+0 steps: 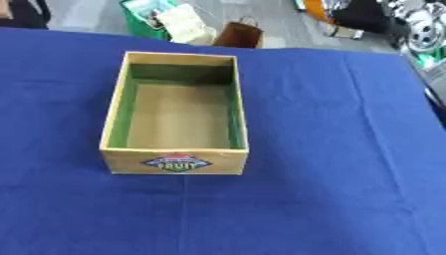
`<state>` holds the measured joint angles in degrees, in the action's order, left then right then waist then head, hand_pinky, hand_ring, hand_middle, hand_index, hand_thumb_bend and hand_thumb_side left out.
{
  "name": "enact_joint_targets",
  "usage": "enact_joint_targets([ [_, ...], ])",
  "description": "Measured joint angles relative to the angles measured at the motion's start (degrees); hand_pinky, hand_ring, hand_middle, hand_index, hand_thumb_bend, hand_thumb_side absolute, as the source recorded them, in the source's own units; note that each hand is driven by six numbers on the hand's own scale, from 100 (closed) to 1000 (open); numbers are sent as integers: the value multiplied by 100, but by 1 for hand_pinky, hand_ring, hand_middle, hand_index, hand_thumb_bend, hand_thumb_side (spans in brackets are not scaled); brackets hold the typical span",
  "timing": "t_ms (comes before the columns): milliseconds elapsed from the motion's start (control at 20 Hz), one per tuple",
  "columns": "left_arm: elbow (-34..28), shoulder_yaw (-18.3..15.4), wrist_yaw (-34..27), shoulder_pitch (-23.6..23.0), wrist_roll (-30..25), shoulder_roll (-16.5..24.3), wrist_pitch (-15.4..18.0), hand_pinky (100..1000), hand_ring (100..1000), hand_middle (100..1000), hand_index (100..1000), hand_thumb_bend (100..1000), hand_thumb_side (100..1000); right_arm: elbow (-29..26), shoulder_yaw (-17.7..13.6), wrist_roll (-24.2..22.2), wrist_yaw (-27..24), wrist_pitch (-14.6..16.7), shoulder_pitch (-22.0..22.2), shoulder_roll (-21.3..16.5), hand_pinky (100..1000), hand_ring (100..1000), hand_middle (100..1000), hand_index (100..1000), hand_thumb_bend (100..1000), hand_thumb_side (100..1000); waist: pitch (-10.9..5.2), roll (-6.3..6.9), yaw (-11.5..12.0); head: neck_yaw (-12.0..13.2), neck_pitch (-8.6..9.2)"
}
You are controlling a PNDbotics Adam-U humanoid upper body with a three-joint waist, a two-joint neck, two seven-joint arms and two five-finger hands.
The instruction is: Pick up objects on the table and place them in the box.
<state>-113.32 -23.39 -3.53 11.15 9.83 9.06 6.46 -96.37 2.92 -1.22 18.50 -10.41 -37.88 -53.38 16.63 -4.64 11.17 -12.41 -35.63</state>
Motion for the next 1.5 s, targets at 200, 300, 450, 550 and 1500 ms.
enact_joint_targets([
  [200,0,32,-15,0,-2,3,-13,620,530,493,626,100,873,-360,206,-248,-2,-227,-260,209,725,792,563,655,100,471,-59,4,31,-13,-18],
  [300,0,34,-24,0,2,3,-21,620,530,493,625,100,872,-443,324,-377,13,-283,-401,373,727,796,563,655,100,464,-81,4,55,-35,-35],
  [450,0,53,-33,0,-9,3,-37,620,529,493,625,100,871,-483,493,-522,61,-317,-554,680,729,801,563,656,100,458,-96,6,59,-51,-51],
  [550,0,66,-44,0,-16,3,-45,620,529,493,624,100,871,-482,599,-598,101,-323,-633,884,731,805,563,657,100,460,-115,8,61,-65,-56],
  [1500,0,100,-52,-6,-51,3,-100,620,526,492,622,100,863,337,1485,-1402,824,-12,-946,2340,736,829,571,665,100,469,-143,30,113,-224,-257],
])
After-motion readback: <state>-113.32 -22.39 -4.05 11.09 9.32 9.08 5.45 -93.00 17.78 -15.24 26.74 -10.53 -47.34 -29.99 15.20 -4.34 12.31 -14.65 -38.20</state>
